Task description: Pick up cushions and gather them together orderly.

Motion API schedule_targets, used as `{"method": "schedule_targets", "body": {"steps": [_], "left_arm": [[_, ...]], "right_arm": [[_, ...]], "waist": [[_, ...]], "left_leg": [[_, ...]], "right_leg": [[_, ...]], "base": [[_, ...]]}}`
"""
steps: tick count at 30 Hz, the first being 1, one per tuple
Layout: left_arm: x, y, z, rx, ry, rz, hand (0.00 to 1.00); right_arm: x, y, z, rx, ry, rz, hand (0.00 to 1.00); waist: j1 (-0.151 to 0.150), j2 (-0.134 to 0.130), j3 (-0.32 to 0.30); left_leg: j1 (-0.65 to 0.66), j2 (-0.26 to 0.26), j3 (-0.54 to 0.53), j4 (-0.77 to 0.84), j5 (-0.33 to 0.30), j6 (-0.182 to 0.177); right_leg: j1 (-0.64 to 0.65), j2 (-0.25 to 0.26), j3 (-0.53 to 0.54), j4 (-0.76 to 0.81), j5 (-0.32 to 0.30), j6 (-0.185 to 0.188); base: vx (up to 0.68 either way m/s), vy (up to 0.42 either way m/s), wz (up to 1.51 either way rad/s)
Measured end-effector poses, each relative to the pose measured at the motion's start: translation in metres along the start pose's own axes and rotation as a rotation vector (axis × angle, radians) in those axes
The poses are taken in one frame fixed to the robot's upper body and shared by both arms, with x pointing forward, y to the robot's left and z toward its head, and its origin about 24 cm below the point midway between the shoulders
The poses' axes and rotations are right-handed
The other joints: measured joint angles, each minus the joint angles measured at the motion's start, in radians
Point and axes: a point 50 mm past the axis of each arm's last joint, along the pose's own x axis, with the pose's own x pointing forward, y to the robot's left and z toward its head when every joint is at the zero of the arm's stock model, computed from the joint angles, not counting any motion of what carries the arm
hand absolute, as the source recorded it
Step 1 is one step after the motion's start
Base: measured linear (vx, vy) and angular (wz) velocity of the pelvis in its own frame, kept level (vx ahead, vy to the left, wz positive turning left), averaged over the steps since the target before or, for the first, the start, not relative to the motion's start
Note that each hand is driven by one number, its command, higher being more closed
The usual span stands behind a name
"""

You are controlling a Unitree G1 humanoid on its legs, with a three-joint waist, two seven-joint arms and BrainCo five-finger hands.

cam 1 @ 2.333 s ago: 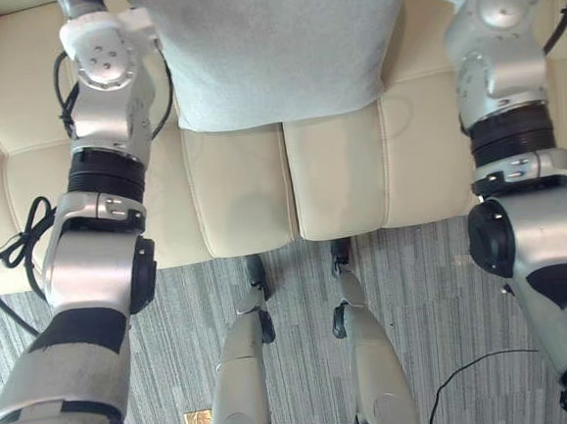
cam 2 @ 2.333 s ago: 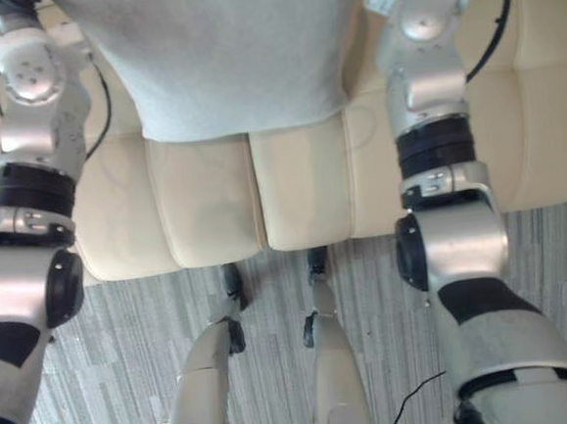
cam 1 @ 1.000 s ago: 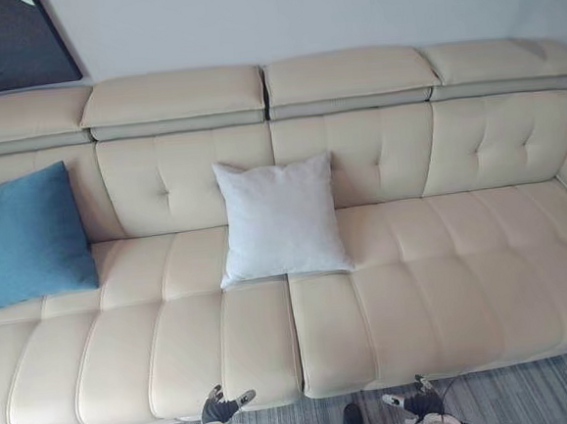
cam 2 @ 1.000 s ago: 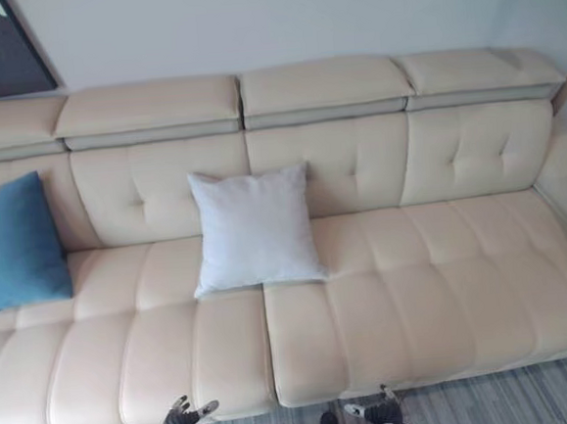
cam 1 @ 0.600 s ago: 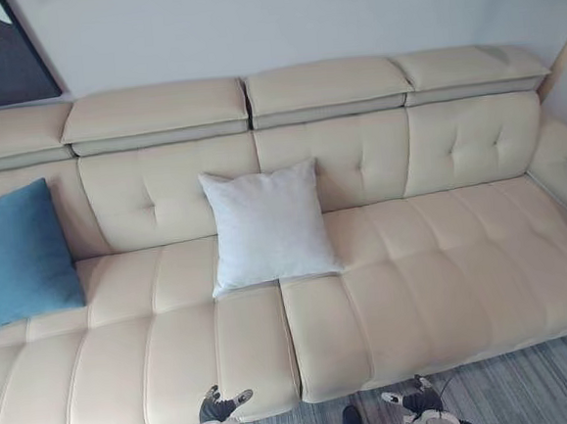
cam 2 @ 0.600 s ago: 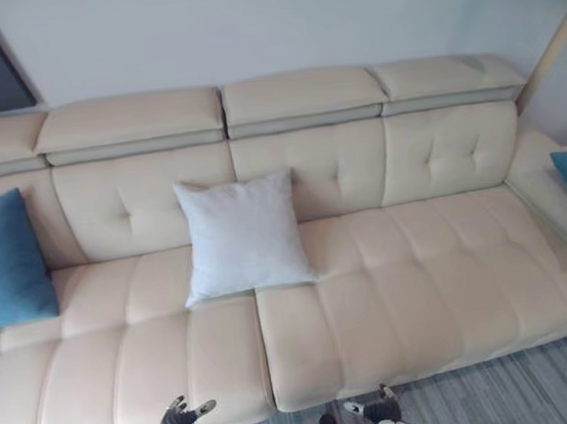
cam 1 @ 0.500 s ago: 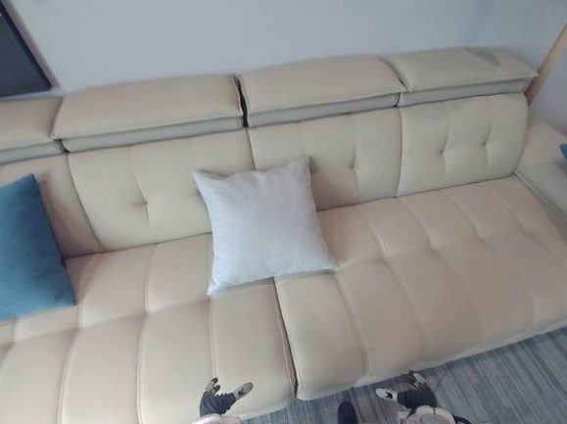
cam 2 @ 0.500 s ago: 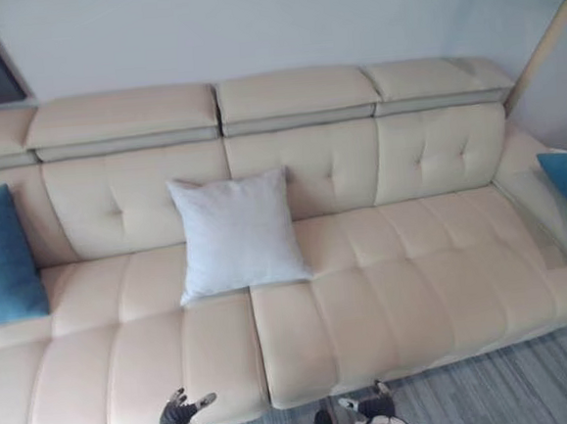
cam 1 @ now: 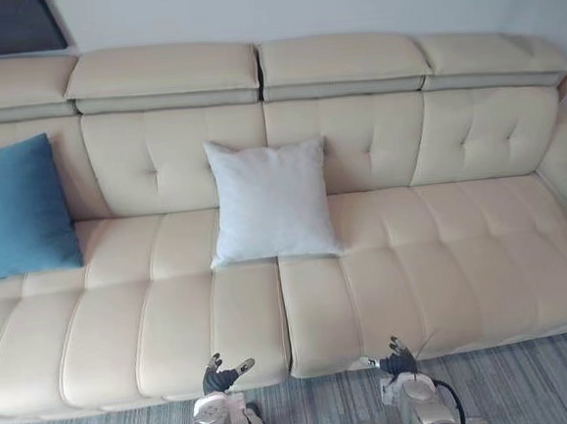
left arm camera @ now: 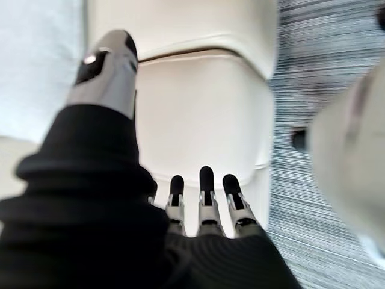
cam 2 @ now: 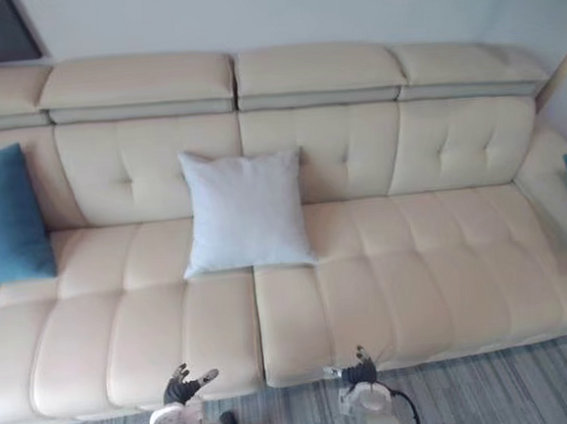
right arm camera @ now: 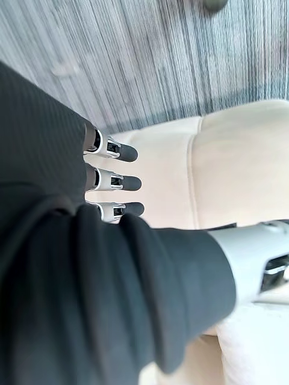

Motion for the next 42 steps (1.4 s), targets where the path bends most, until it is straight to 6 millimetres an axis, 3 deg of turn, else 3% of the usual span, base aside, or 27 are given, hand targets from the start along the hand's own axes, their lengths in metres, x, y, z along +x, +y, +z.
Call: {"method": "schedule_targets", "body": {"steps": [2,5,6,8,9,10,11,15,20,26,33,34,35,36,37,38,39,40,42], "left_arm": [[0.0,0.0,0.0,0.023,-0.005,-0.01,0.0],[-0.001,-0.001,-0.002,0.03,0.002,-0.013,0.0],[-0.001,-0.001,-0.001,0.03,0.0,-0.014,0.0],[0.0,-0.002,-0.001,0.031,0.004,-0.015,0.0],[0.0,-0.001,-0.001,0.031,0.006,-0.015,0.0],[-0.001,-0.001,-0.003,0.03,0.012,-0.014,0.0],[-0.002,-0.001,-0.008,0.027,0.027,-0.012,0.0],[-0.002,0.01,-0.012,0.039,0.041,0.016,0.0],[-0.004,0.017,-0.022,0.037,0.085,0.038,0.0],[-0.006,0.016,-0.034,0.066,0.136,0.016,0.0],[-0.004,0.015,-0.033,0.083,0.151,0.012,0.0],[-0.004,0.017,-0.032,0.068,0.151,0.021,0.0],[-0.003,0.019,-0.032,0.058,0.153,0.031,0.0],[-0.002,0.019,-0.03,0.056,0.148,0.033,0.0],[0.0,0.019,-0.026,0.059,0.134,0.032,0.0],[0.001,0.022,-0.021,0.068,0.117,0.036,0.0],[0.001,0.023,-0.021,0.07,0.116,0.037,0.0],[0.002,0.026,-0.021,0.075,0.117,0.044,0.0],[0.001,0.026,-0.023,0.079,0.12,0.044,0.0]], "right_arm": [[-0.006,-0.003,-0.017,-0.004,0.05,-0.012,0.0],[-0.007,-0.007,-0.023,0.0,0.074,-0.023,0.0],[-0.007,-0.007,-0.024,0.004,0.08,-0.026,0.0],[-0.009,-0.011,-0.031,0.003,0.105,-0.037,0.0],[-0.009,-0.012,-0.032,0.004,0.108,-0.038,0.0],[-0.01,-0.012,-0.034,0.007,0.114,-0.041,0.0],[-0.01,-0.012,-0.036,0.015,0.12,-0.042,0.0],[-0.021,0.004,-0.053,0.078,0.19,-0.01,0.0],[-0.03,0.0,-0.072,0.102,0.249,-0.024,0.0],[-0.031,-0.009,-0.081,0.154,0.291,-0.065,0.0],[-0.029,-0.017,-0.082,0.175,0.302,-0.093,0.0],[-0.026,-0.016,-0.078,0.169,0.296,-0.086,0.0],[-0.023,-0.015,-0.073,0.162,0.287,-0.081,0.0],[-0.021,-0.015,-0.071,0.16,0.287,-0.079,0.0],[-0.019,-0.016,-0.067,0.157,0.275,-0.081,0.0],[-0.019,-0.022,-0.069,0.148,0.284,-0.093,0.0],[-0.018,-0.024,-0.07,0.144,0.287,-0.099,0.0],[-0.018,-0.031,-0.071,0.131,0.285,-0.115,0.0],[-0.016,-0.039,-0.071,0.114,0.291,-0.13,0.0]], "waist": [[-0.007,-0.004,0.004],[-0.017,-0.005,0.004],[-0.018,-0.005,0.005],[-0.021,-0.018,0.012],[-0.023,-0.022,0.014],[-0.03,-0.019,0.012],[-0.033,0.001,0.001],[-0.033,-0.025,-0.018],[-0.04,-0.037,-0.05],[-0.055,-0.015,-0.083],[-0.064,-0.013,-0.087],[-0.06,-0.006,-0.086],[-0.06,0.004,-0.083],[-0.06,0.008,-0.08],[-0.065,0.017,-0.072],[-0.064,0.009,-0.066],[-0.063,0.009,-0.066],[-0.064,0.03,-0.056],[-0.063,0.04,-0.05]], "left_leg": [[0.025,0.0,-0.015,-0.069,0.063,-0.011],[0.025,-0.016,-0.066,-0.159,0.146,-0.032],[0.018,-0.015,-0.08,-0.151,0.141,-0.03],[0.011,-0.038,-0.125,0.004,0.039,-0.004],[0.015,-0.04,-0.126,0.03,0.016,-0.005],[0.038,-0.043,-0.131,0.08,-0.048,-0.01],[0.073,-0.052,-0.159,0.041,-0.109,-0.013],[0.091,-0.105,-0.117,-0.043,-0.097,0.004],[0.153,-0.142,-0.093,-0.123,-0.097,0.005],[0.209,-0.12,-0.04,-0.157,-0.085,0.01],[0.234,-0.079,0.091,-0.159,-0.098,0.017],[0.242,-0.063,0.124,-0.156,-0.099,0.019],[0.24,-0.043,0.157,-0.147,-0.099,0.02],[0.24,-0.029,0.172,-0.141,-0.1,0.022],[0.246,-0.026,0.195,-0.14,-0.101,0.023],[0.273,-0.04,0.239,-0.135,-0.106,0.016],[0.281,-0.039,0.245,-0.126,-0.111,0.009],[0.296,-0.035,0.249,-0.1,-0.124,-0.003],[0.309,-0.028,0.249,-0.077,-0.125,0.0]], "right_leg": [[0.012,0.009,-0.029,-0.012,0.017,-0.018],[-0.027,0.002,-0.064,-0.007,0.035,-0.041],[-0.037,-0.002,-0.071,-0.004,0.037,-0.045],[-0.051,-0.039,-0.091,0.015,0.043,-0.046],[-0.053,-0.045,-0.091,0.015,0.043,-0.048],[-0.06,-0.06,-0.085,0.014,0.05,-0.034],[-0.074,-0.062,-0.076,0.015,0.054,-0.008],[-0.056,-0.087,-0.027,-0.088,0.13,0.034],[-0.012,-0.101,0.012,-0.183,0.17,0.039],[-0.007,-0.063,0.1,-0.215,0.183,0.033],[-0.074,0.002,0.229,-0.224,0.224,0.033],[-0.091,0.023,0.196,-0.23,0.263,0.032],[-0.106,0.045,0.102,-0.256,0.313,-0.005],[-0.107,0.045,0.033,-0.266,0.321,-0.022],[-0.123,0.023,-0.196,-0.217,0.245,-0.115],[-0.129,-0.022,-0.428,-0.142,0.148,-0.138],[-0.124,-0.023,-0.457,-0.125,0.143,-0.137],[-0.108,-0.014,-0.431,-0.104,0.142,-0.136],[-0.104,-0.004,-0.377,-0.098,0.12,-0.124]], "base": [[-0.21,-0.105,0.29],[-0.23,-0.07,0.25],[-0.25,0.026,0.28],[-0.24,0.093,0.27],[-0.19,0.123,0.23],[-0.16,0.187,0.09],[-0.18,0.229,0.04],[-0.07,0.166,-0.16],[0.01,0.092,-0.14],[0.12,-0.001,-0.43],[0.19,-0.015,-0.87],[0.14,-0.077,-1.47],[0.1,-0.098,-1.44],[0.09,-0.151,-1.16],[0.05,-0.156,-0.93],[0.05,-0.147,-0.86],[0.1,-0.107,-0.84],[0.09,-0.042,-0.65],[0.09,-0.015,-0.7]]}}
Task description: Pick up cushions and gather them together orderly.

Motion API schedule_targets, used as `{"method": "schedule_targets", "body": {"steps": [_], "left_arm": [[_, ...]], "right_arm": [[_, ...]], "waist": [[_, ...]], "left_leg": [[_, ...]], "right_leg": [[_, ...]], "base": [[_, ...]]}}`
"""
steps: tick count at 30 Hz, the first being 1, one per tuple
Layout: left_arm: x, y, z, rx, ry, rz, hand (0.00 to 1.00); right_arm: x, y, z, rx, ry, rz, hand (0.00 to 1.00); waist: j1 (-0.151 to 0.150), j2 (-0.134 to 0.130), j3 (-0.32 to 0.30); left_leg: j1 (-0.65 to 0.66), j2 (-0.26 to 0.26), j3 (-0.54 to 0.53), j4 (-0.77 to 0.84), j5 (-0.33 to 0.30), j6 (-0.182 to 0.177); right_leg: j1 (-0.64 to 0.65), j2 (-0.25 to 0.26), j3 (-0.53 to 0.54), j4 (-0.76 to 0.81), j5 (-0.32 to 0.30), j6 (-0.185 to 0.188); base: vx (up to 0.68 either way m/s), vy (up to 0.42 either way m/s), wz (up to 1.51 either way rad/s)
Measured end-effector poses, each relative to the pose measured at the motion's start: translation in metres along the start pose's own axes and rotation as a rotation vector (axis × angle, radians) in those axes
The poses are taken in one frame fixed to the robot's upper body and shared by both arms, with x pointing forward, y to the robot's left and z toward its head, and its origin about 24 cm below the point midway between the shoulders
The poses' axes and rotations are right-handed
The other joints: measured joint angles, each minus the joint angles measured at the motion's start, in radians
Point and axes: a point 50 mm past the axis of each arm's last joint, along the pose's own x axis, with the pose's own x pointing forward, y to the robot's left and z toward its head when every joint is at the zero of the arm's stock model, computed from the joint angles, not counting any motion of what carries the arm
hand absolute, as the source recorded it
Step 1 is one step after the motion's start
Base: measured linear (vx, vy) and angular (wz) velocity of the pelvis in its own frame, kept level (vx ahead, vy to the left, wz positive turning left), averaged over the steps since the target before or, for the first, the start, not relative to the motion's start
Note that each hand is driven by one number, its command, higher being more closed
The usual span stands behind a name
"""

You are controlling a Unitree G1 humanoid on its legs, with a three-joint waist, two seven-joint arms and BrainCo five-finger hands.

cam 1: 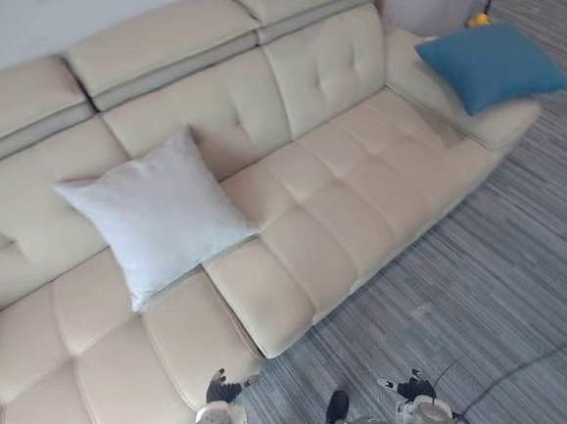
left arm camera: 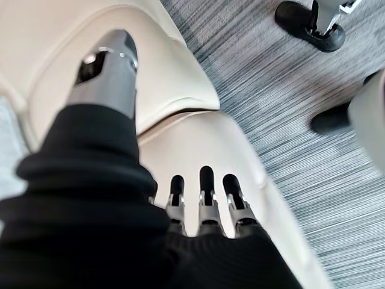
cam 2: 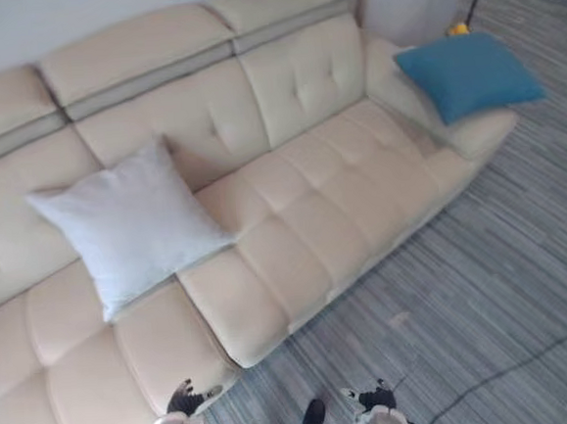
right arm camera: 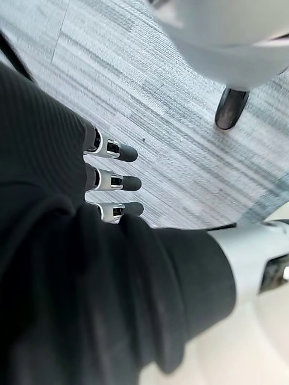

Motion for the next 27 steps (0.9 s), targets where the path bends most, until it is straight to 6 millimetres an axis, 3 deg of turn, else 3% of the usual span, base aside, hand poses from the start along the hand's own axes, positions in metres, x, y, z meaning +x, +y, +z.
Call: {"method": "schedule_targets", "body": {"steps": [1,3,4,5,6,9,10,12,14,15,16,18,19,21,22,23,24,25,27], "left_arm": [[0.0,0.0,0.0,0.007,0.0,-0.003,0.0],[0.001,0.001,0.003,0.027,-0.011,-0.005,0.0],[0.001,0.0,0.004,0.032,-0.013,-0.009,0.0],[0.0,-0.001,0.0,0.03,-0.003,-0.012,0.0],[0.0,-0.001,-0.001,0.03,0.001,-0.011,0.0],[0.001,0.003,0.006,0.031,-0.028,-0.004,0.0],[0.0,0.0,0.007,0.02,-0.037,-0.007,0.0],[-0.001,-0.006,0.011,0.005,-0.052,-0.019,0.0],[-0.002,-0.011,0.014,-0.008,-0.066,-0.03,0.0],[-0.002,-0.013,0.014,-0.019,-0.064,-0.032,0.0],[-0.003,-0.015,0.011,-0.043,-0.054,-0.031,0.0],[-0.003,-0.007,0.007,-0.052,-0.042,-0.007,0.0],[-0.003,-0.005,0.007,-0.058,-0.043,0.0,0.0],[-0.002,-0.002,0.007,-0.053,-0.04,0.006,0.0],[-0.003,-0.001,0.005,-0.05,-0.035,0.008,0.0],[-0.003,-0.001,0.005,-0.042,-0.034,0.006,0.0],[-0.003,-0.001,0.004,-0.031,-0.035,0.003,0.0],[-0.003,-0.001,0.003,-0.017,-0.03,-0.001,0.0],[-0.004,0.006,-0.007,-0.017,0.002,0.02,0.0]], "right_arm": [[0.001,-0.002,0.001,-0.001,-0.003,-0.004,0.0],[0.0,-0.002,-0.002,0.001,0.005,-0.006,0.0],[-0.001,-0.004,-0.007,0.008,0.018,-0.013,0.0],[-0.002,-0.002,-0.008,0.024,0.022,-0.016,0.0],[-0.002,-0.001,-0.007,0.026,0.017,-0.016,0.0],[-0.001,0.004,-0.001,0.03,0.004,-0.009,0.0],[-0.001,0.006,0.003,0.032,-0.004,-0.006,0.0],[-0.001,0.009,0.009,0.038,-0.027,0.0,0.0],[-0.002,0.017,0.014,0.038,-0.05,0.014,0.0],[-0.002,0.019,0.015,0.036,-0.052,0.018,0.0],[-0.004,0.026,0.016,0.027,-0.054,0.037,0.0],[-0.01,0.042,0.011,0.033,-0.046,0.081,0.0],[-0.013,0.046,0.008,0.042,-0.046,0.094,0.0],[-0.014,0.05,0.008,0.026,-0.052,0.118,0.0],[-0.014,0.051,0.008,0.008,-0.055,0.123,0.0],[-0.014,0.05,0.006,-0.006,-0.052,0.124,0.0],[-0.014,0.05,0.006,-0.013,-0.054,0.125,0.0],[-0.014,0.049,0.004,-0.017,-0.047,0.122,0.0],[-0.013,0.049,-0.001,-0.033,-0.023,0.125,0.0]], "waist": [[-0.003,0.009,0.005],[-0.019,-0.005,0.02],[-0.02,-0.006,0.027],[-0.017,-0.011,0.042],[-0.015,-0.014,0.05],[0.007,-0.03,0.068],[0.014,-0.028,0.068],[0.027,-0.022,0.07],[0.048,-0.019,0.066],[0.056,-0.011,0.061],[0.069,-0.003,0.051],[0.078,-0.044,0.027],[0.084,-0.062,0.023],[0.094,-0.079,0.028],[0.094,-0.08,0.028],[0.083,-0.077,0.029],[0.082,-0.076,0.03],[0.077,-0.068,0.036],[0.077,-0.058,0.043]], "left_leg": [[-0.002,0.014,-0.006,0.037,-0.002,0.003],[-0.076,0.068,-0.046,0.253,-0.002,0.008],[-0.138,0.11,-0.075,0.407,0.012,0.034],[-0.21,0.138,-0.146,0.567,-0.02,0.091],[-0.224,0.132,-0.17,0.589,-0.039,0.089],[-0.329,0.031,-0.311,0.593,-0.109,0.041],[-0.36,-0.025,-0.36,0.509,-0.114,0.03],[-0.383,-0.084,-0.408,0.382,-0.112,0.025],[-0.397,-0.169,-0.535,0.204,-0.066,0.013],[-0.394,-0.179,-0.572,0.178,-0.023,0.018],[-0.373,-0.18,-0.572,0.175,0.034,0.049],[-0.352,-0.177,-0.498,0.175,-0.01,0.062],[-0.325,-0.179,-0.455,0.163,-0.019,0.077],[-0.244,-0.181,-0.39,0.112,-0.032,0.094],[-0.203,-0.177,-0.37,0.095,-0.033,0.097],[-0.169,-0.161,-0.349,0.083,-0.035,0.098],[-0.151,-0.152,-0.347,0.071,-0.036,0.097],[-0.121,-0.128,-0.345,0.061,-0.045,0.082],[-0.063,-0.081,-0.302,0.041,-0.059,0.058]], "right_leg": [[0.001,0.001,0.012,0.017,-0.017,-0.004],[0.016,0.0,0.013,0.049,-0.061,-0.01],[0.033,0.01,0.015,0.055,-0.081,-0.017],[0.06,0.024,0.035,0.076,-0.113,-0.033],[0.07,0.025,0.043,0.083,-0.123,-0.034],[0.098,0.032,0.11,0.09,-0.151,-0.05],[0.108,0.036,0.143,0.086,-0.141,-0.035],[0.118,0.039,0.19,0.084,-0.144,-0.026],[0.125,0.047,0.267,0.083,-0.157,-0.001],[0.126,0.056,0.293,0.085,-0.162,0.007],[0.127,0.068,0.343,0.087,-0.173,0.024],[0.124,0.044,0.405,0.118,-0.197,0.058],[0.1,0.023,0.423,0.189,-0.222,0.094],[0.03,-0.022,0.415,0.391,-0.228,0.187],[-0.029,-0.055,0.376,0.531,-0.215,0.261],[-0.076,-0.112,0.293,0.668,-0.207,0.258],[-0.088,-0.145,0.237,0.702,-0.199,0.234],[-0.091,-0.194,0.146,0.705,-0.184,0.176],[-0.088,-0.252,0.034,0.615,-0.165,0.139]], "base": [[0.09,-0.044,-0.41],[0.08,-0.096,0.02],[0.11,-0.112,-0.13],[0.11,-0.075,-0.27],[0.14,-0.036,-0.52],[0.12,0.008,-0.68],[0.17,0.059,-0.87],[0.2,0.108,-0.84],[0.26,0.147,-1.01],[0.27,0.168,-1.15],[0.31,0.162,-1.13],[0.34,0.14,-0.96],[0.34,0.125,-0.94],[0.3,0.11,-0.92],[0.25,0.06,-0.47],[0.24,0.036,-0.29],[0.22,-0.009,-0.09],[0.19,-0.054,-0.17],[0.2,-0.152,-0.57]]}}
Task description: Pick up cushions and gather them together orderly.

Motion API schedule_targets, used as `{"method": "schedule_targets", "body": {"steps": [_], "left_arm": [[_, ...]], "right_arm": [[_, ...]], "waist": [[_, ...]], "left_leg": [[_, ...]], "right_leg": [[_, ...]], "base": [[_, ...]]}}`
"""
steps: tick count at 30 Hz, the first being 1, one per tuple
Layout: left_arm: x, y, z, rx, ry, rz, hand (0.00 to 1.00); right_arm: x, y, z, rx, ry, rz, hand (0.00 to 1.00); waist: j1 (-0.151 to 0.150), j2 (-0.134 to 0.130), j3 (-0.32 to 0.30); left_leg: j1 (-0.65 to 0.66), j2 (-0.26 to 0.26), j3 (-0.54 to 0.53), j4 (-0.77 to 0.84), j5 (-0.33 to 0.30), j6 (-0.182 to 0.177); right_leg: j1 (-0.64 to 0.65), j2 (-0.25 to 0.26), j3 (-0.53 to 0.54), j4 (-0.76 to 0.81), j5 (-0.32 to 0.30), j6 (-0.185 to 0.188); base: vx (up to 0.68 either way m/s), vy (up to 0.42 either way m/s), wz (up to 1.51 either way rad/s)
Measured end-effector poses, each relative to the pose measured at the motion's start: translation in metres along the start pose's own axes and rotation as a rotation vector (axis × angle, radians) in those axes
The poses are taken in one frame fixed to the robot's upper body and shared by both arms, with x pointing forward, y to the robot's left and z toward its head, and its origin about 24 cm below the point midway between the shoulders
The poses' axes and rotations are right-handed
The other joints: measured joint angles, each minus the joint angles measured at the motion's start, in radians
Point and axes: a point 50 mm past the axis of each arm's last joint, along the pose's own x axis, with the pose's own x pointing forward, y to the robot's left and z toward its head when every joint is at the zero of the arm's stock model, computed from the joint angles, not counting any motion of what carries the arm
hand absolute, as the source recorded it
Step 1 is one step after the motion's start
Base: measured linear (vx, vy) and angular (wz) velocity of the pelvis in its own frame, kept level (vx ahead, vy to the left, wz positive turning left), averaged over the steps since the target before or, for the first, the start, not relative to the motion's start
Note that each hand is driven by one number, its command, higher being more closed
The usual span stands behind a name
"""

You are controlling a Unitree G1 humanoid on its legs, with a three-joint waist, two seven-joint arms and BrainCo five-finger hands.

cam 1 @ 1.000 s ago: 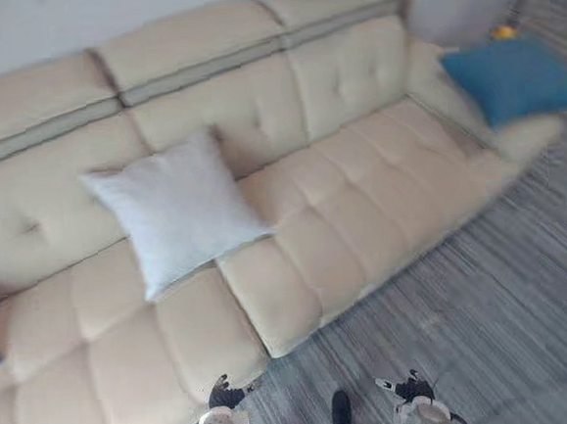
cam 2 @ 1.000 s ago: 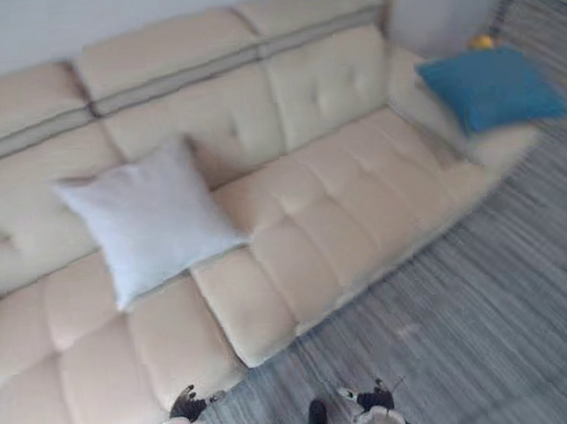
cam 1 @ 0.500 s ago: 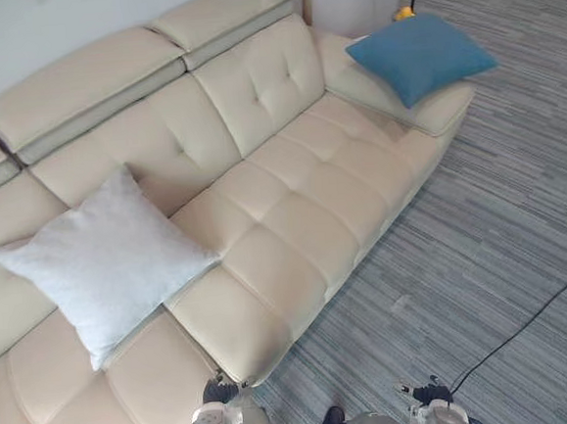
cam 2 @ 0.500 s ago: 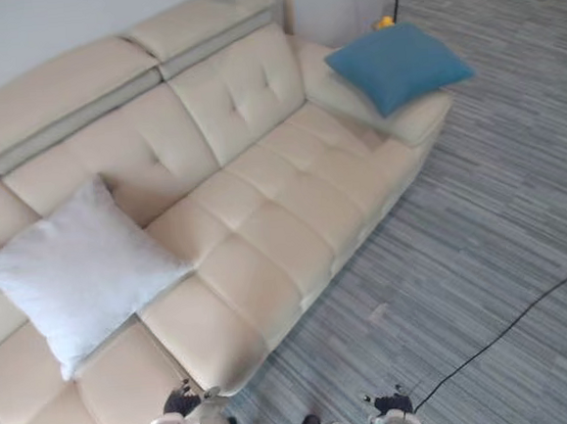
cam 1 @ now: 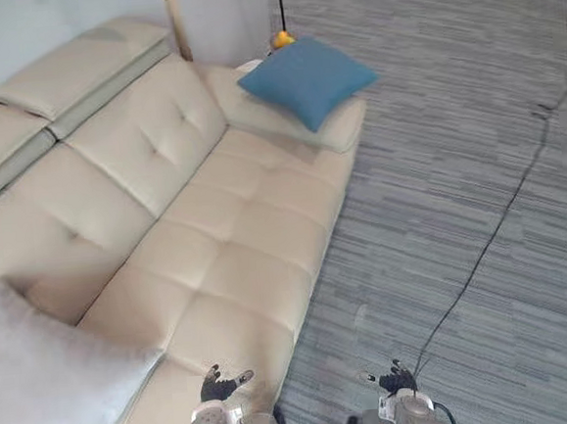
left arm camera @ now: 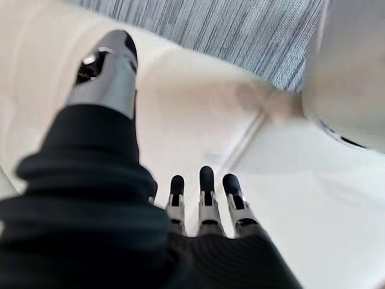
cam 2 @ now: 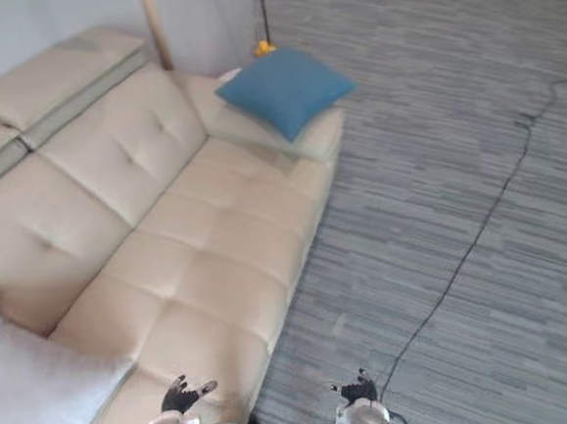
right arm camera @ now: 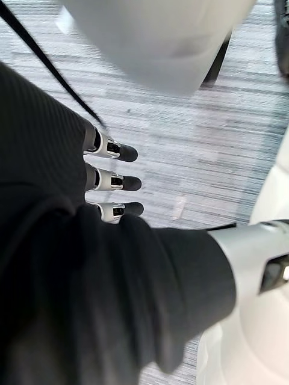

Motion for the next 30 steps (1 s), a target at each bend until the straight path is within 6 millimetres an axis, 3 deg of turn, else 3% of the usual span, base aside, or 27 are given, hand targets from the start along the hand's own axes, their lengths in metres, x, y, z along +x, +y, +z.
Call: {"method": "schedule_targets", "body": {"steps": [2,3,4,5,6,7,8,9,11,12,14,17,18,19,20,22,24,25,26,27,28,29,30], "left_arm": [[-0.001,0.008,-0.005,0.002,0.013,0.018,0.0],[0.0,0.011,-0.005,0.009,0.014,0.024,0.0],[0.0,0.016,-0.005,0.016,0.012,0.034,0.0],[0.0,0.009,-0.009,0.026,0.034,0.017,0.0],[-0.002,0.002,-0.015,0.034,0.057,-0.003,0.0],[-0.003,0.0,-0.017,0.032,0.063,-0.006,0.0],[-0.002,0.0,-0.015,0.032,0.059,-0.009,0.0],[-0.001,0.0,-0.01,0.027,0.04,-0.007,0.0],[0.001,0.005,-0.004,0.033,0.015,0.004,0.0],[0.002,0.007,-0.001,0.038,0.002,0.005,0.0],[0.002,0.004,0.004,0.052,-0.021,-0.006,0.0],[0.002,0.001,0.008,0.05,-0.034,-0.016,0.0],[0.002,0.001,0.008,0.049,-0.034,-0.017,0.0],[0.002,0.001,0.008,0.048,-0.037,-0.017,0.0],[0.002,0.002,0.008,0.049,-0.038,-0.016,0.0],[0.002,0.004,0.007,0.04,-0.032,-0.009,0.0],[0.004,0.015,0.007,0.017,-0.023,0.012,0.0],[0.004,0.019,0.005,-0.002,-0.018,0.024,0.0],[0.001,0.02,-0.002,-0.014,0.004,0.03,0.0],[-0.003,0.017,-0.016,-0.019,0.042,0.024,0.0],[-0.003,0.02,-0.019,-0.021,0.056,0.032,0.0],[-0.004,0.029,-0.023,0.015,0.067,0.041,0.0],[-0.004,0.031,-0.026,0.046,0.08,0.038,0.0]], "right_arm": [[0.003,-0.002,0.002,-0.03,0.011,-0.001,0.0],[0.005,-0.006,0.005,-0.044,0.011,-0.01,0.0],[0.006,-0.011,0.003,-0.055,0.019,-0.021,0.0],[0.01,-0.033,0.004,-0.089,0.026,-0.068,0.0],[0.01,-0.05,-0.003,-0.111,0.054,-0.108,0.0],[0.01,-0.055,-0.003,-0.102,0.057,-0.12,0.0],[0.011,-0.061,0.0,-0.119,0.05,-0.135,0.0],[0.011,-0.062,-0.002,-0.121,0.057,-0.14,0.0],[0.01,-0.06,-0.006,-0.125,0.065,-0.136,0.0],[0.009,-0.058,-0.007,-0.119,0.072,-0.137,0.0],[0.01,-0.059,-0.006,-0.108,0.076,-0.141,0.0],[0.01,-0.061,-0.003,-0.093,0.069,-0.145,0.0],[0.011,-0.06,-0.002,-0.092,0.062,-0.143,0.0],[0.011,-0.058,0.0,-0.09,0.055,-0.141,0.0],[0.011,-0.057,0.001,-0.088,0.05,-0.139,0.0],[0.011,-0.053,0.003,-0.083,0.045,-0.129,0.0],[0.01,-0.047,0.001,-0.074,0.049,-0.115,0.0],[0.01,-0.045,0.001,-0.073,0.044,-0.108,0.0],[0.009,-0.047,-0.003,-0.081,0.054,-0.112,0.0],[0.008,-0.052,-0.008,-0.094,0.065,-0.119,0.0],[0.007,-0.049,-0.011,-0.096,0.07,-0.109,0.0],[0.006,-0.046,-0.014,-0.095,0.081,-0.098,0.0],[0.005,-0.048,-0.017,-0.062,0.085,-0.104,0.0]], "waist": [[-0.002,-0.004,-0.002],[-0.006,-0.015,-0.002],[-0.012,-0.042,-0.004],[-0.024,0.013,-0.001],[-0.026,0.063,-0.011],[-0.026,0.079,-0.017],[-0.032,0.097,-0.017],[-0.032,0.111,0.0],[-0.023,0.099,0.032],[-0.023,0.089,0.039],[-0.021,0.085,0.048],[-0.012,0.089,0.051],[0.0,0.093,0.052],[0.029,0.096,0.052],[0.043,0.095,0.052],[0.058,0.087,0.051],[0.05,0.038,0.056],[0.055,0.029,0.056],[0.057,0.03,0.04],[0.053,0.054,0.025],[0.043,0.044,0.026],[0.026,0.026,0.031],[0.018,0.021,0.034]], "left_leg": [[0.03,0.033,0.039,0.002,-0.02,-0.033],[0.039,0.036,0.058,0.011,-0.036,-0.056],[0.05,0.017,0.057,0.021,-0.057,-0.08],[0.063,0.056,-0.022,0.031,-0.093,-0.093],[0.065,0.11,-0.029,0.06,-0.124,-0.111],[0.057,0.127,-0.05,0.104,-0.124,-0.108],[-0.025,0.157,-0.121,0.265,-0.107,-0.082],[-0.142,0.186,-0.195,0.499,-0.003,0.001],[-0.195,0.198,-0.228,0.655,0.11,0.012],[-0.236,0.174,-0.232,0.694,0.064,-0.005],[-0.292,0.112,-0.203,0.618,0.009,-0.014],[-0.307,0.011,-0.137,0.189,0.035,-0.018],[-0.303,-0.009,-0.12,0.018,0.094,-0.029],[-0.301,-0.016,-0.109,-0.128,0.195,-0.048],[-0.299,-0.011,-0.092,-0.154,0.245,-0.052],[-0.283,-0.012,-0.049,-0.158,0.321,0.003],[-0.279,-0.038,-0.008,-0.056,0.257,0.061],[-0.312,-0.044,0.015,0.027,0.222,0.079],[-0.304,-0.047,0.023,0.038,0.194,0.086],[-0.255,-0.03,0.008,0.023,0.111,0.059],[-0.217,-0.055,0.006,0.026,0.09,0.065],[-0.153,-0.085,-0.017,0.007,0.053,0.065],[-0.086,-0.094,-0.024,-0.01,0.039,0.061]], "right_leg": [[-0.015,-0.024,-0.048,-0.165,0.059,-0.022],[-0.033,-0.033,-0.048,-0.272,0.134,-0.034],[-0.035,-0.042,-0.034,-0.36,0.218,-0.038],[-0.036,0.03,0.004,-0.329,0.168,-0.037],[-0.038,0.09,0.005,-0.332,0.115,-0.042],[-0.037,0.114,0.004,-0.339,0.106,-0.048],[-0.022,0.151,-0.005,-0.363,0.101,-0.056],[0.031,0.206,-0.017,-0.418,0.099,-0.06],[0.112,0.25,-0.007,-0.491,0.099,-0.068],[0.15,0.267,0.009,-0.53,0.098,-0.07],[0.197,0.278,0.026,-0.596,0.099,-0.069],[0.244,0.289,0.055,-0.667,0.102,-0.064],[0.256,0.299,0.074,-0.686,0.101,-0.064],[0.27,0.316,0.108,-0.713,0.1,-0.063],[0.277,0.322,0.131,-0.727,0.098,-0.061],[0.309,0.32,0.174,-0.755,0.086,-0.035],[0.339,0.269,0.222,-0.757,0.094,-0.024],[0.34,0.252,0.257,-0.725,0.094,-0.016],[0.313,0.235,0.29,-0.61,0.052,0.047],[0.255,0.233,0.303,-0.402,-0.001,0.128],[0.204,0.188,0.31,-0.218,-0.014,0.153],[0.113,0.128,0.305,0.023,0.013,0.172],[0.075,0.091,0.276,0.115,-0.01,0.128]], "base": [[0.14,-0.224,-0.76],[0.15,-0.296,-0.68],[0.19,-0.423,-0.87],[0.23,-0.402,-0.9],[0.2,-0.305,-0.82],[0.27,-0.246,-0.54],[0.3,-0.347,-0.35],[0.3,-0.369,-0.31],[0.2,-0.235,-0.28],[0.22,-0.178,-0.25],[0.23,-0.131,-0.22],[0.29,-0.051,-0.34],[0.33,0.005,-0.66],[0.36,0.036,-0.82],[0.47,0.056,-0.89],[0.47,0.052,-0.47],[0.55,0.06,-0.25],[0.49,0.119,-0.33],[0.42,0.14,-0.45],[0.4,0.154,-0.3],[0.43,0.125,0.05],[0.6,0.1,0.46],[0.63,0.075,0.45]]}}
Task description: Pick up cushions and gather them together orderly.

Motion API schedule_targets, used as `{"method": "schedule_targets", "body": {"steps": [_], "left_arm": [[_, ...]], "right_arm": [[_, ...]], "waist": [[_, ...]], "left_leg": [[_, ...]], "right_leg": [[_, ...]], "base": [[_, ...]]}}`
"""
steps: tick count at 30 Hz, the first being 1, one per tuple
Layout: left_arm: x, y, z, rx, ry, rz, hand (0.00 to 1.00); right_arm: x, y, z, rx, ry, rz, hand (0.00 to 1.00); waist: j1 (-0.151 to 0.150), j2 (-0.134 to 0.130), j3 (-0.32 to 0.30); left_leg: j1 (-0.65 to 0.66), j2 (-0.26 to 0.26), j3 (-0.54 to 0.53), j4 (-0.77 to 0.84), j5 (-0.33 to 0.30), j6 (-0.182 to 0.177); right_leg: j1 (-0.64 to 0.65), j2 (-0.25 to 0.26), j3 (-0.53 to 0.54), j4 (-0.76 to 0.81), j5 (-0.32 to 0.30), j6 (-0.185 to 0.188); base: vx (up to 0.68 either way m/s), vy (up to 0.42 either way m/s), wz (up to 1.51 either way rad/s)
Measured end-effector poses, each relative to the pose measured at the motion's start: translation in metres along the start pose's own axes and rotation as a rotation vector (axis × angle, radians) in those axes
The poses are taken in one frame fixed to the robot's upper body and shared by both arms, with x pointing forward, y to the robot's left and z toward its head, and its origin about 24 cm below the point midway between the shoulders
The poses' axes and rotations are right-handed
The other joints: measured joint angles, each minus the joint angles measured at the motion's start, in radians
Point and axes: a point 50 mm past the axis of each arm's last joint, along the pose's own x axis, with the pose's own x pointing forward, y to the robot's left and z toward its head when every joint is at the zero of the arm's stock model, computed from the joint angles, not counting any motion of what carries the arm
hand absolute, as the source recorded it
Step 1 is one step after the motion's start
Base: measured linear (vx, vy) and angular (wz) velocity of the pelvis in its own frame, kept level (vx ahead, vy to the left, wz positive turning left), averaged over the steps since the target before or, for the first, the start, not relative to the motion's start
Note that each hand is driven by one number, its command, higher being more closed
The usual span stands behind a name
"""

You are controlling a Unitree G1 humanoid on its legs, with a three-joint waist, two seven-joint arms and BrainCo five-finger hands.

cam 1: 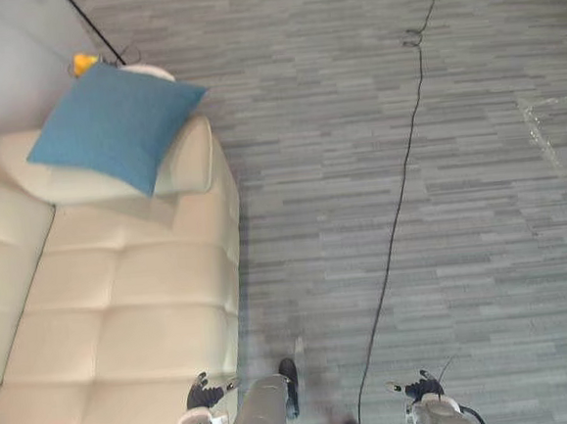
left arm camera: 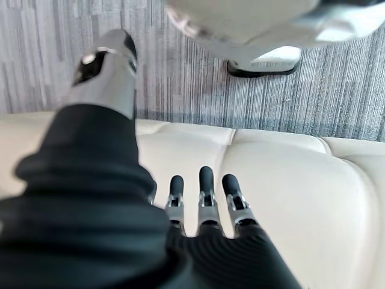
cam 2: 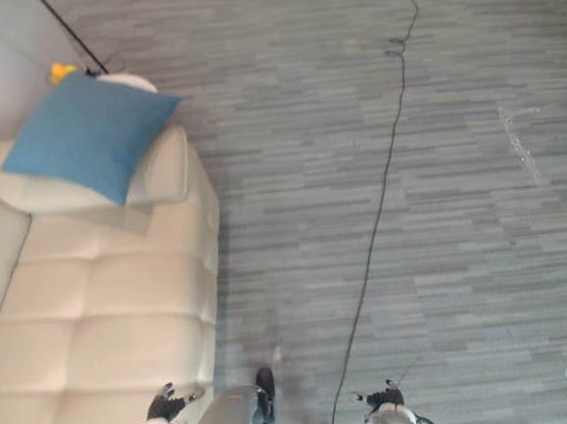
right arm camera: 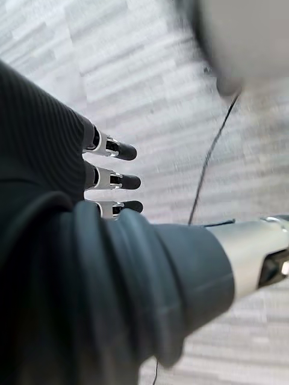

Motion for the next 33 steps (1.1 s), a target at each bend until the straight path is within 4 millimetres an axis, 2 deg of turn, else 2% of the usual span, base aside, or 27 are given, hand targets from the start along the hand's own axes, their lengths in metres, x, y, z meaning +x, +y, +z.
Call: {"method": "schedule_targets", "body": {"steps": [1,3,5,6,8,9,10,11,12,14,15,16,18,19,20,22,23,24,25,26,27,28,29,31,33], "left_arm": [[0.0,0.0,-0.001,0.009,0.003,-0.001,0.0],[0.0,-0.005,0.004,0.022,-0.013,-0.017,0.0],[0.002,-0.011,0.012,0.017,-0.038,-0.032,0.0],[0.002,-0.013,0.013,0.016,-0.038,-0.036,0.0],[0.002,-0.011,0.013,0.02,-0.039,-0.031,0.0],[0.002,-0.009,0.012,0.022,-0.037,-0.025,0.0],[0.002,-0.014,0.012,0.015,-0.034,-0.034,0.0],[0.0,-0.021,0.01,0.003,-0.03,-0.05,0.0],[-0.002,-0.028,0.009,-0.018,-0.032,-0.063,0.0],[-0.002,-0.034,0.012,-0.075,-0.031,-0.066,0.0],[-0.003,-0.04,0.013,-0.11,-0.031,-0.073,0.0],[-0.003,-0.041,0.022,-0.147,-0.062,-0.075,0.0],[-0.003,-0.041,0.029,-0.144,-0.089,-0.08,0.0],[-0.003,-0.042,0.031,-0.134,-0.101,-0.084,0.0],[-0.002,-0.041,0.033,-0.11,-0.115,-0.091,0.0],[-0.002,-0.042,0.037,-0.111,-0.129,-0.093,0.0],[-0.002,-0.043,0.037,-0.112,-0.127,-0.094,0.0],[-0.002,-0.044,0.036,-0.114,-0.125,-0.095,0.0],[-0.002,-0.042,0.035,-0.111,-0.122,-0.092,0.0],[-0.001,-0.039,0.037,-0.103,-0.127,-0.087,0.0],[0.0,-0.036,0.039,-0.103,-0.136,-0.08,0.0],[0.001,-0.032,0.04,-0.099,-0.136,-0.073,0.0],[0.001,-0.03,0.039,-0.099,-0.135,-0.067,0.0],[0.001,-0.03,0.036,-0.095,-0.122,-0.07,0.0],[0.002,-0.029,0.035,-0.073,-0.115,-0.078,0.0]], "right_arm": [[0.0,-0.002,0.001,0.006,-0.006,-0.008,0.0],[0.0,-0.002,0.001,0.003,-0.008,-0.007,0.0],[0.002,-0.003,0.012,-0.004,-0.04,-0.006,0.0],[0.003,-0.004,0.017,-0.005,-0.056,-0.006,0.0],[0.003,-0.006,0.017,-0.007,-0.058,-0.013,0.0],[0.002,-0.01,0.01,-0.012,-0.04,-0.022,0.0],[0.003,-0.017,0.008,-0.016,-0.034,-0.036,0.0],[0.004,-0.023,0.007,-0.023,-0.029,-0.049,0.0],[0.004,-0.027,0.007,-0.023,-0.027,-0.058,0.0],[0.004,-0.027,0.011,-0.02,-0.047,-0.062,0.0],[0.003,-0.026,0.011,-0.02,-0.053,-0.06,0.0],[0.002,-0.018,0.009,-0.006,-0.05,-0.044,0.0],[0.001,-0.011,0.007,0.012,-0.04,-0.029,0.0],[0.0,-0.008,0.008,0.027,-0.042,-0.023,0.0],[0.0,-0.004,0.009,0.035,-0.044,-0.015,0.0],[0.0,0.0,0.015,0.048,-0.057,-0.013,0.0],[0.0,-0.001,0.012,0.047,-0.049,-0.017,0.0],[0.0,-0.001,0.01,0.047,-0.043,-0.019,0.0],[-0.001,0.001,0.009,0.047,-0.038,-0.014,0.0],[-0.001,0.007,0.011,0.054,-0.04,-0.001,0.0],[-0.002,0.014,0.013,0.062,-0.048,0.018,0.0],[-0.003,0.019,0.014,0.066,-0.05,0.032,0.0],[-0.004,0.02,0.013,0.066,-0.047,0.035,0.0],[-0.004,0.019,0.011,0.064,-0.043,0.036,0.0],[-0.004,0.018,0.009,0.06,-0.039,0.038,0.0]], "waist": [[-0.002,0.004,0.003],[-0.013,0.007,0.004],[-0.037,0.024,0.013],[-0.045,0.029,0.017],[-0.054,0.016,0.017],[-0.062,-0.001,0.01],[-0.074,0.025,0.007],[-0.074,0.045,-0.005],[-0.076,0.061,-0.016],[-0.08,0.093,-0.025],[-0.082,0.089,-0.009],[-0.066,0.086,0.01],[-0.043,0.07,0.017],[-0.041,0.063,0.019],[-0.041,0.056,0.017],[-0.041,0.056,0.017],[-0.041,0.058,0.015],[-0.038,0.058,0.016],[-0.032,0.046,0.013],[-0.031,0.029,0.008],[-0.031,0.001,0.01],[-0.03,-0.012,0.002],[-0.029,-0.014,0.0],[-0.027,-0.013,-0.001],[-0.033,-0.022,-0.002]], "left_leg": [[0.057,-0.001,-0.008,-0.029,-0.007,-0.001],[0.143,0.008,-0.057,-0.084,-0.009,0.0],[0.195,0.049,-0.11,-0.122,-0.021,-0.012],[0.221,0.067,-0.141,-0.134,-0.029,-0.023],[0.245,0.069,-0.179,-0.13,-0.046,-0.031],[0.271,0.063,-0.231,-0.114,-0.084,-0.052],[0.286,0.087,-0.289,-0.086,-0.123,-0.073],[0.278,0.103,-0.319,-0.056,-0.121,-0.074],[0.23,0.119,-0.341,0.042,-0.118,-0.079],[0.098,0.142,-0.339,0.303,-0.059,-0.137],[0.015,0.172,-0.301,0.468,0.034,-0.134],[-0.084,0.232,-0.219,0.655,0.013,-0.125],[-0.133,0.238,-0.154,0.665,-0.041,-0.113],[-0.162,0.229,-0.12,0.623,-0.06,-0.104],[-0.195,0.198,-0.08,0.499,-0.073,-0.099],[-0.231,0.146,-0.034,0.243,-0.04,-0.092],[-0.231,0.115,-0.007,0.036,0.049,-0.098],[-0.225,0.109,0.013,-0.031,0.131,-0.092],[-0.204,0.105,0.037,-0.053,0.219,-0.075],[-0.197,0.089,0.056,-0.055,0.216,-0.047],[-0.2,0.074,0.064,-0.025,0.185,-0.023],[-0.208,0.069,0.065,0.032,0.15,-0.009],[-0.202,0.067,0.068,0.05,0.131,-0.001],[-0.151,0.059,0.064,0.061,0.076,0.005],[-0.066,0.03,0.04,0.035,0.031,0.014]], "right_leg": [[-0.013,-0.022,-0.046,-0.007,-0.025,-0.045],[-0.055,-0.029,-0.122,-0.127,-0.054,-0.096],[-0.125,0.016,-0.11,-0.302,-0.031,-0.105],[-0.167,0.066,-0.018,-0.444,0.046,-0.089],[-0.18,0.097,0.118,-0.603,0.153,-0.076],[-0.169,0.1,0.187,-0.653,0.209,-0.063],[-0.173,0.122,0.205,-0.57,0.291,-0.085],[-0.181,0.125,0.171,-0.516,0.246,-0.102],[-0.173,0.125,0.13,-0.493,0.202,-0.119],[-0.126,0.126,0.052,-0.492,0.15,-0.135],[-0.069,0.14,0.024,-0.516,0.128,-0.157],[0.041,0.162,-0.013,-0.576,0.104,-0.195],[0.11,0.161,-0.037,-0.62,0.098,-0.202],[0.145,0.161,-0.047,-0.653,0.098,-0.202],[0.179,0.156,-0.058,-0.695,0.098,-0.201],[0.227,0.144,-0.075,-0.751,0.092,-0.188],[0.262,0.138,-0.089,-0.777,0.079,-0.167],[0.284,0.137,-0.092,-0.793,0.069,-0.153],[0.305,0.133,-0.08,-0.808,0.058,-0.136],[0.323,0.117,-0.077,-0.821,0.054,-0.129],[0.327,0.096,-0.069,-0.824,0.061,-0.117],[0.331,0.082,-0.048,-0.798,0.077,-0.091],[0.329,0.074,-0.038,-0.766,0.08,-0.086],[0.286,0.053,-0.006,-0.568,0.079,-0.077],[0.166,-0.005,0.023,-0.221,0.124,0.014]], "base": [[0.63,0.034,0.36],[0.45,-0.033,0.62],[0.52,-0.158,0.83],[0.46,-0.188,0.67],[0.48,-0.273,0.79],[0.6,-0.413,1.23],[0.49,-0.361,1.23],[0.49,-0.332,1.04],[0.47,-0.3,0.86],[0.46,-0.3,0.91],[0.5,-0.312,0.96],[0.49,-0.289,0.71],[0.33,-0.162,0.29],[0.26,-0.109,0.22],[0.4,-0.081,0.29],[0.39,0.012,0.27],[0.4,0.096,0.25],[0.41,0.112,0.13],[0.47,0.119,-0.01],[0.5,0.08,-0.14],[0.6,0.103,-0.08],[0.57,0.124,-0.05],[0.46,0.139,0.1],[0.39,0.141,0.17],[0.42,0.122,0.31]]}}
